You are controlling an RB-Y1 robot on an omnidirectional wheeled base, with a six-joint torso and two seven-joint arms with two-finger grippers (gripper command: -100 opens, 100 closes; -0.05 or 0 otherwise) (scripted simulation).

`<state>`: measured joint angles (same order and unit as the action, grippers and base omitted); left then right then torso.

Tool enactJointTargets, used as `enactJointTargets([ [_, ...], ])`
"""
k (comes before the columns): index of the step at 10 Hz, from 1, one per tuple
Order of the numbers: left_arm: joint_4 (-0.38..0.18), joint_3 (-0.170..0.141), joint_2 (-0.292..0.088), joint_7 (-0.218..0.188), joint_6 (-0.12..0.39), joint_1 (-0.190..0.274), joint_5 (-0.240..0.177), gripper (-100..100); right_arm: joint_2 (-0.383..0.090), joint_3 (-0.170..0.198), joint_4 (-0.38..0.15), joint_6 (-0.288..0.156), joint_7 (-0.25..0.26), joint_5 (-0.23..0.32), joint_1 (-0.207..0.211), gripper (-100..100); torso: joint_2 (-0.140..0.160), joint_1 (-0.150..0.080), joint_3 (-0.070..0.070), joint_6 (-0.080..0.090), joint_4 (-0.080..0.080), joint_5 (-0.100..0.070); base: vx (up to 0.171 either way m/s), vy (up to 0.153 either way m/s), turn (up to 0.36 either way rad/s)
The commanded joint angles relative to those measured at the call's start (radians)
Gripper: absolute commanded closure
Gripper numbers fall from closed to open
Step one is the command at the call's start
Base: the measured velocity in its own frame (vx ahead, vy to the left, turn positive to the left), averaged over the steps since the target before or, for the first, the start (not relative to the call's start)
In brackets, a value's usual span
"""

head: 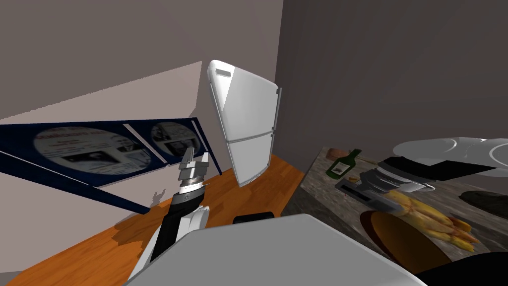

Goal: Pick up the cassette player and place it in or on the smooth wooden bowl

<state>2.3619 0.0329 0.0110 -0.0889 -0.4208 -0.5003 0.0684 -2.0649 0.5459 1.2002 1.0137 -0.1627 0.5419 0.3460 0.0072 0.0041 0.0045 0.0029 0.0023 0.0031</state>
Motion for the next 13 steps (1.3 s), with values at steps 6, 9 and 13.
enactJointTargets([
  [6,0.0,0.0,0.0,0.0,0.0,0.0,0.0,0,-0.143,0.009,0.03,0.059,-0.023,-0.03,-0.038,100,0.002,0.001,0.001,0.001,0.001,0.001,-0.066,0.009,-0.061],
  [9,0.0,0.0,0.0,0.0,0.0,0.0,0.0,0,-0.2,0.006,0.036,0.086,-0.035,-0.04,-0.055,100,0.001,0.002,0.001,0.0,0.0,0.002,-0.059,0.009,-0.059],
  [13,0.0,0.0,0.0,0.0,0.0,0.0,0.0,0,-0.25,0.007,0.039,0.112,-0.042,-0.051,-0.075,100,0.002,0.003,0.001,0.0,0.001,0.002,-0.056,0.008,-0.054],
])
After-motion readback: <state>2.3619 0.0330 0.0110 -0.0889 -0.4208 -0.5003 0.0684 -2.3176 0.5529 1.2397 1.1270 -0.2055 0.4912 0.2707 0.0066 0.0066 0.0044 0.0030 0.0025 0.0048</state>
